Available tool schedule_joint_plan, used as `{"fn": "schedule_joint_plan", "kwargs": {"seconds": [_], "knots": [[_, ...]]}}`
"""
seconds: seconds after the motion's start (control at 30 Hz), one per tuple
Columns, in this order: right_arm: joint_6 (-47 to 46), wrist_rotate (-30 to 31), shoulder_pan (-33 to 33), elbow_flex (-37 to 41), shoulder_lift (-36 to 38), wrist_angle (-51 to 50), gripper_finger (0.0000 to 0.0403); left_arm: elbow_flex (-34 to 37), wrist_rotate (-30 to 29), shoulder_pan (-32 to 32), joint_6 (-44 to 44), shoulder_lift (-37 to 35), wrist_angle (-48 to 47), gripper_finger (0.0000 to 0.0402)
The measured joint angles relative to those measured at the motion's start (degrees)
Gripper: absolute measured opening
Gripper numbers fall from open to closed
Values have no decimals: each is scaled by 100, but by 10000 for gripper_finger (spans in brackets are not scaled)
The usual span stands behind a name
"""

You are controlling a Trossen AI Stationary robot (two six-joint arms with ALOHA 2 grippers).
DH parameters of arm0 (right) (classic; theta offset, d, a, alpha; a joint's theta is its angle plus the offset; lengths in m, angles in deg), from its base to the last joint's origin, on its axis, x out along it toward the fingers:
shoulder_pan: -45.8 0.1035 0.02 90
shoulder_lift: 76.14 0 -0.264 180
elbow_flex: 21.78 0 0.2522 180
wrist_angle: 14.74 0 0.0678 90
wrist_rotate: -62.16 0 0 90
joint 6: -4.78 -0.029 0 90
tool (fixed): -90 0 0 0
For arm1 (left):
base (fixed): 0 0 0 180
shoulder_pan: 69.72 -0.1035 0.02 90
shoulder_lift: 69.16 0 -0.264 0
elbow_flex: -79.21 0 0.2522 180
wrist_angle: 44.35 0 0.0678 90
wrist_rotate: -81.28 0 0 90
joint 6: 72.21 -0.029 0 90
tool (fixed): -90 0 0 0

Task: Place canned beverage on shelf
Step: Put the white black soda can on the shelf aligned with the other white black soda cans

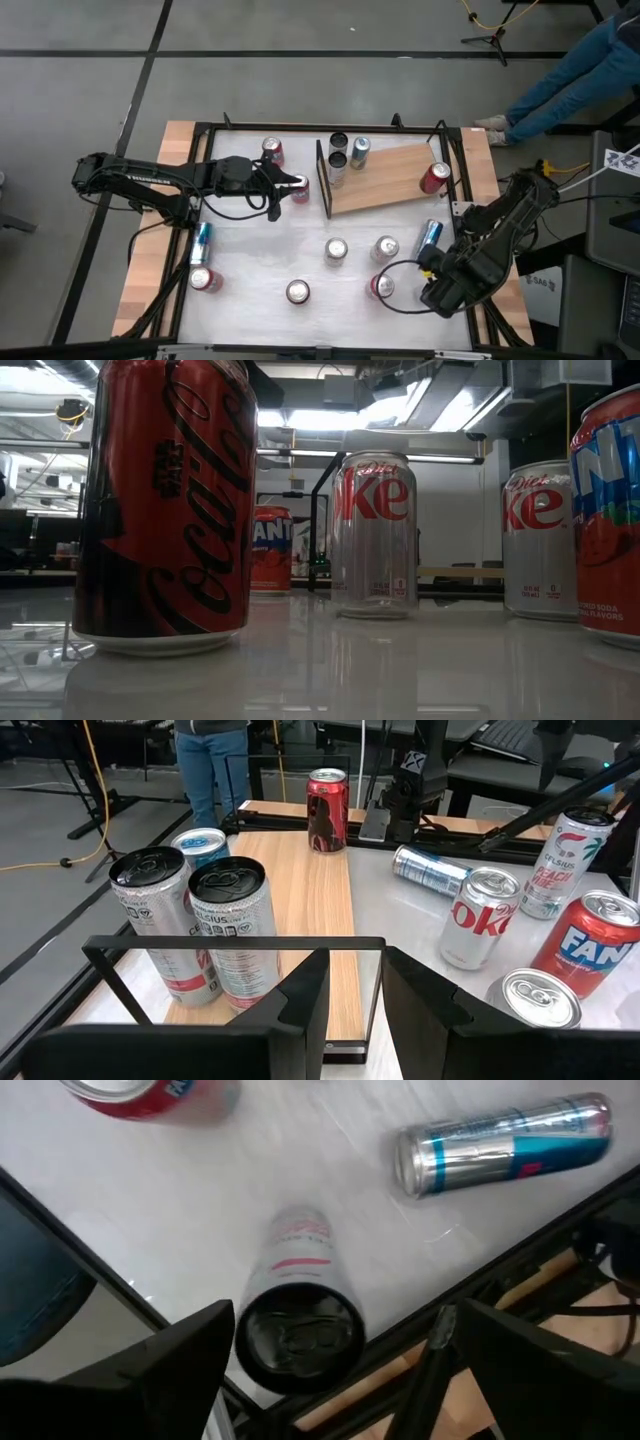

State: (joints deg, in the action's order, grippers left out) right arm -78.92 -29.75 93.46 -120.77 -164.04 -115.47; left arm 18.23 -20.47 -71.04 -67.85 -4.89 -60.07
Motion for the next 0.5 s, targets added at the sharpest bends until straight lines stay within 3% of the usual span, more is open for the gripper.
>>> {"fn": "schedule_joint_plan", "kwargs": {"seconds": [0.5], "knots": [[-338, 125, 291, 0, -234, 141, 370, 0, 2, 0, 0, 1, -24, 85]]}}
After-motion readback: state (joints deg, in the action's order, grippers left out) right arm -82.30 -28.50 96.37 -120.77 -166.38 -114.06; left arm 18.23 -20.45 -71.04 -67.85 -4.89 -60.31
